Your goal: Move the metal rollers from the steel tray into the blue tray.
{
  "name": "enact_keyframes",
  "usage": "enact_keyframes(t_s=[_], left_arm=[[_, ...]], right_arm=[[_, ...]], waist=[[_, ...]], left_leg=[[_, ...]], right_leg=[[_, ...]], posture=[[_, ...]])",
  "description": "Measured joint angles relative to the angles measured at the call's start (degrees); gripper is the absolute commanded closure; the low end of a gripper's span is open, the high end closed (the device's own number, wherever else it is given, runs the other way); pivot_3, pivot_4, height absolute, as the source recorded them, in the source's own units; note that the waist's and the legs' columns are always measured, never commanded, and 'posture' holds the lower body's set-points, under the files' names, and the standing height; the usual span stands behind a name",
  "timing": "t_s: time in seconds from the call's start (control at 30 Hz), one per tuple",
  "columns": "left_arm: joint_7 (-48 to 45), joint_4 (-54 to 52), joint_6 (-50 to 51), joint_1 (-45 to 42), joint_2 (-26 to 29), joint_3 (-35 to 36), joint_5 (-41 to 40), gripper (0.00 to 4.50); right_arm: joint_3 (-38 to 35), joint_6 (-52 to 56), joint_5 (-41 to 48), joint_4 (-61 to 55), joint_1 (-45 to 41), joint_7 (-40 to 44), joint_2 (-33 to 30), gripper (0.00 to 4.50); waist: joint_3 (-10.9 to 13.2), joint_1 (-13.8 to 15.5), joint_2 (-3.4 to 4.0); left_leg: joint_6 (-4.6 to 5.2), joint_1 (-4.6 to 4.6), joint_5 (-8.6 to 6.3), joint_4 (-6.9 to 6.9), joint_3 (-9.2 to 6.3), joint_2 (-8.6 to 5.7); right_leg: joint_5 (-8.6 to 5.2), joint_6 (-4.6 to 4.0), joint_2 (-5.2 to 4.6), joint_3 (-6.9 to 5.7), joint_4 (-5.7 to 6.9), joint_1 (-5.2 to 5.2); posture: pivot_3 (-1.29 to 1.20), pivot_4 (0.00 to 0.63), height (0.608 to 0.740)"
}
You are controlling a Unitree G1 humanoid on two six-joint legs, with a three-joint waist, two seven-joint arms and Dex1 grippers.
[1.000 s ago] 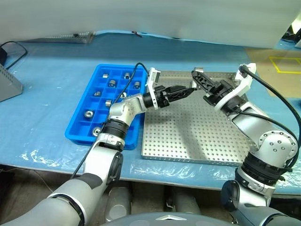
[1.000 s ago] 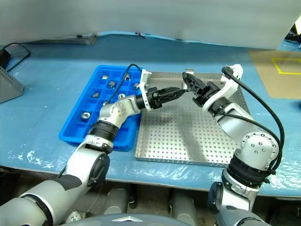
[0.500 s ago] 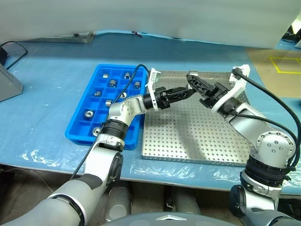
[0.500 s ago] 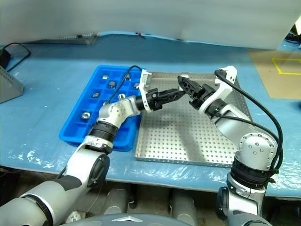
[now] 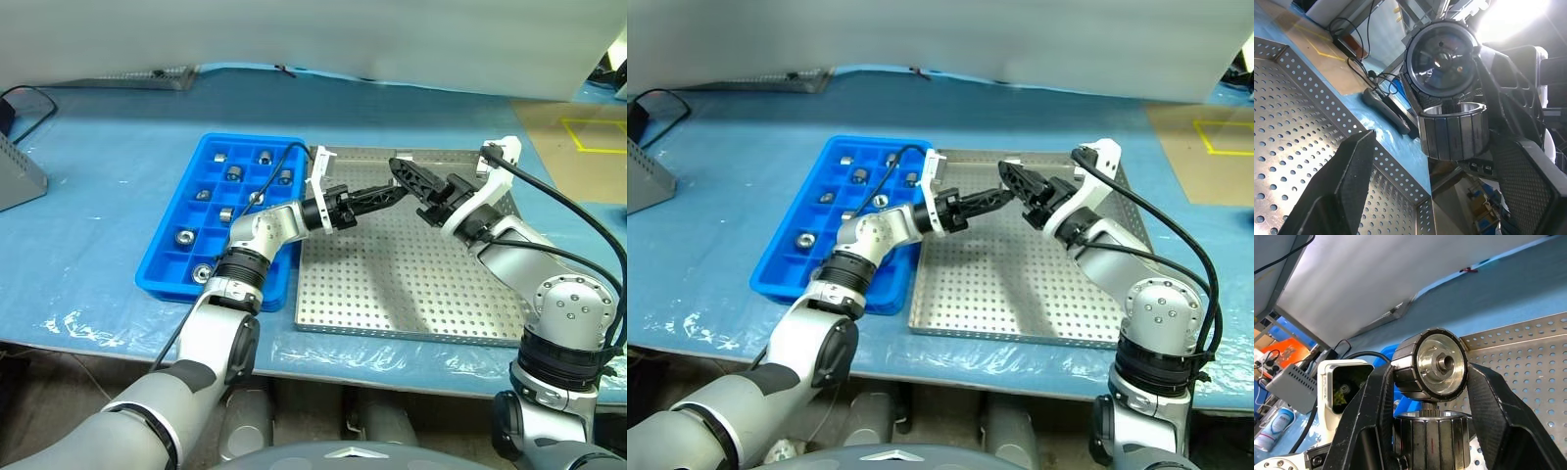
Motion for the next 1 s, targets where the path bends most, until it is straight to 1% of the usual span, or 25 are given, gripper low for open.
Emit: enact_keyframes(t_s=[0.03,0.07,0.5,0.63,1.0], left_arm=[[-0.17,-0.01,0.0,0.0,-0.16,0.08,-0.09,1.29],[-0.33,-0.03,0.0,0.0,-0.22,0.15,-0.25,1.6],[1.31,-0.19,-0.06,-0.02,-0.35,0.48,-0.23,1.6],[3.02,1.29,-1.48,-0.62,-0.48,0.58,0.28,1.6],[4.07,2.18,-3.48,-1.05,-0.86,0.58,0.84,1.6]], right_arm=[[0.14,-0.12,0.0,0.0,0.01,-0.1,-0.2,2.72],[0.23,-0.23,-0.01,0.0,0.03,-0.26,-0.35,2.72],[1.68,-2.16,-0.08,0.0,0.62,-0.74,-0.57,2.72],[2.39,-2.31,-0.2,0.04,0.88,-0.85,-0.89,2.72],[2.65,-2.93,-0.2,0.11,0.92,-1.37,-0.93,2.72]], waist=[[0.0,0.0,0.0],[0.0,0.01,0.0],[0.0,0.0,0.0],[0.0,0.0,0.0],[0.0,0.01,0.0]], left_leg=[[0.0,0.0,0.0,0.0,0.0,0.0],[0.0,-0.01,0.0,0.0,0.0,0.0],[0.04,-0.02,-0.02,0.03,-0.01,0.0],[0.05,-0.02,-0.03,0.05,-0.02,-0.01],[0.13,-0.03,-0.08,0.06,-0.02,-0.01]], right_leg=[[0.0,0.0,0.0,0.0,0.0,0.0],[0.0,0.0,0.0,0.0,0.0,0.0],[0.0,0.01,0.0,0.0,-0.01,0.0],[0.01,0.01,0.0,-0.01,-0.01,0.01],[0.02,0.03,0.0,0.0,-0.01,0.01]], posture=[[-0.1,0.15,0.74],[-0.1,0.15,0.74],[-0.1,0.15,0.74],[-0.1,0.15,0.74],[-0.1,0.15,0.74]])
